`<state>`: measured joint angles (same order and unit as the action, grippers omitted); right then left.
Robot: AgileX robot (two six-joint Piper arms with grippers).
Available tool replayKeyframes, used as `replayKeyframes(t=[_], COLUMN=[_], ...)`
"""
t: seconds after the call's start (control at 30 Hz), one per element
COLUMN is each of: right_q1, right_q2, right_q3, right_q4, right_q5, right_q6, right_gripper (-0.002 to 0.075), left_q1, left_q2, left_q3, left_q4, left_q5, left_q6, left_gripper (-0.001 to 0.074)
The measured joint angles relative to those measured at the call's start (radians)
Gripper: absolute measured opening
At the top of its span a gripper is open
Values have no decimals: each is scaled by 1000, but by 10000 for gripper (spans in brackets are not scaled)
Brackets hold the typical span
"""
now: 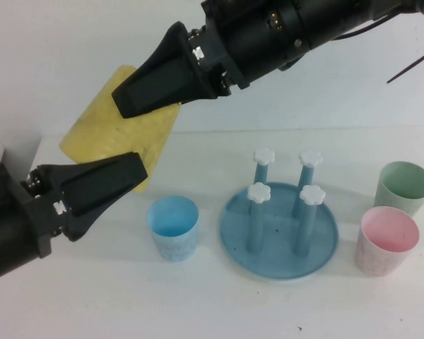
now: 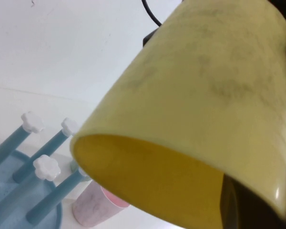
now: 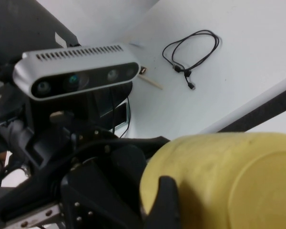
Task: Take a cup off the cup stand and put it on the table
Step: Hand over the cup, then place the cup on the table
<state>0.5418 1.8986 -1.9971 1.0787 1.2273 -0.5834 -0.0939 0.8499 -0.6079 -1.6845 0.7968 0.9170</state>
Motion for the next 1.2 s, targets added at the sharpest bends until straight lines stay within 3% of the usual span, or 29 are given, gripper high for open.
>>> replayKeyframes(t=[0.4, 0.73, 0.8, 0.87, 1.0, 1.1, 1.2], right_q1=[-51, -54, -56, -56, -57, -57, -49], right_q2=[0, 0, 0, 0, 0, -20, -65], right_q3=[0, 0, 0, 0, 0, 0, 0], right_q4=[-23, -23, -23, -24, -36, -117, -299], right_q5=[-32, -17, -5, 1, 5, 5, 5], right_q6=[-19, -27, -29, -48, -94, -102, -65], right_gripper=[589, 565, 519, 411, 109, 34, 11], left_q1=[0, 0, 0, 0, 0, 0, 0], left_q2=[0, 0, 0, 0, 0, 0, 8], left_q3=[1, 1, -7, -30, -82, -126, -162], left_q4=[68, 191, 290, 412, 617, 746, 826], left_q5=[31, 89, 107, 128, 181, 223, 262], left_q6=[-37, -83, -135, -206, -349, -437, -492], left_gripper=[9, 6, 6, 6, 6, 6, 6])
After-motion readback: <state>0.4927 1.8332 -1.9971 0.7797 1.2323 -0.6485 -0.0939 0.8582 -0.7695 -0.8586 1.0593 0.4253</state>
